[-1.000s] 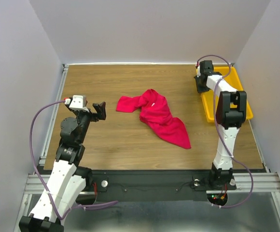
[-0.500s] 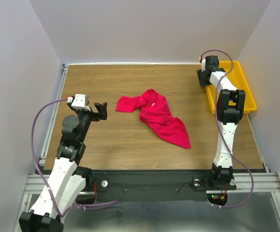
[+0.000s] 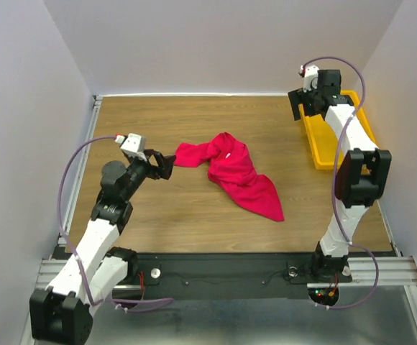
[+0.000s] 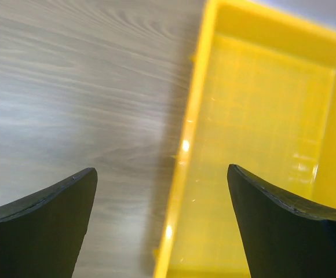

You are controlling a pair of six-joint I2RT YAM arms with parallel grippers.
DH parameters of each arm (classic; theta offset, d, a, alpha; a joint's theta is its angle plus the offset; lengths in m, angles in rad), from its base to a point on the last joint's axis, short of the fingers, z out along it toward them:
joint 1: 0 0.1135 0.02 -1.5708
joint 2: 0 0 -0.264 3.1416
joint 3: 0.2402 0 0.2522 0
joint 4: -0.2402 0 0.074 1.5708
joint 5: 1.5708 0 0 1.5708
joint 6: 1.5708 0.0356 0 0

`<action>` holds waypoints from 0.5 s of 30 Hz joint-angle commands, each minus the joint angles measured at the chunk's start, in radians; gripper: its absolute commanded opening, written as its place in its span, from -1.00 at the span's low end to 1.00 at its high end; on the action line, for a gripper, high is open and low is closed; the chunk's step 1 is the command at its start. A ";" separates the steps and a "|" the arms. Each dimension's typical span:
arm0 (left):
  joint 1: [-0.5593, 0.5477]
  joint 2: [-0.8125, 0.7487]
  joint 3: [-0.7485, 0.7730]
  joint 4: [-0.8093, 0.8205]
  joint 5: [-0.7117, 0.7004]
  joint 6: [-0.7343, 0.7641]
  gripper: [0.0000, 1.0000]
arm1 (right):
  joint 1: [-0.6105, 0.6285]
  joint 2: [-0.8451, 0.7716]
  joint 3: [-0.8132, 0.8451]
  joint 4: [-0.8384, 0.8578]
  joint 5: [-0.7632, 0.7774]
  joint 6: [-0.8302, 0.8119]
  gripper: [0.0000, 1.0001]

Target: Fold and stack the t-shirts

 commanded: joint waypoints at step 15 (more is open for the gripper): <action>-0.309 0.799 0.620 -0.109 -0.037 -0.108 0.72 | 0.150 -0.551 -0.750 0.035 -0.949 -0.278 0.99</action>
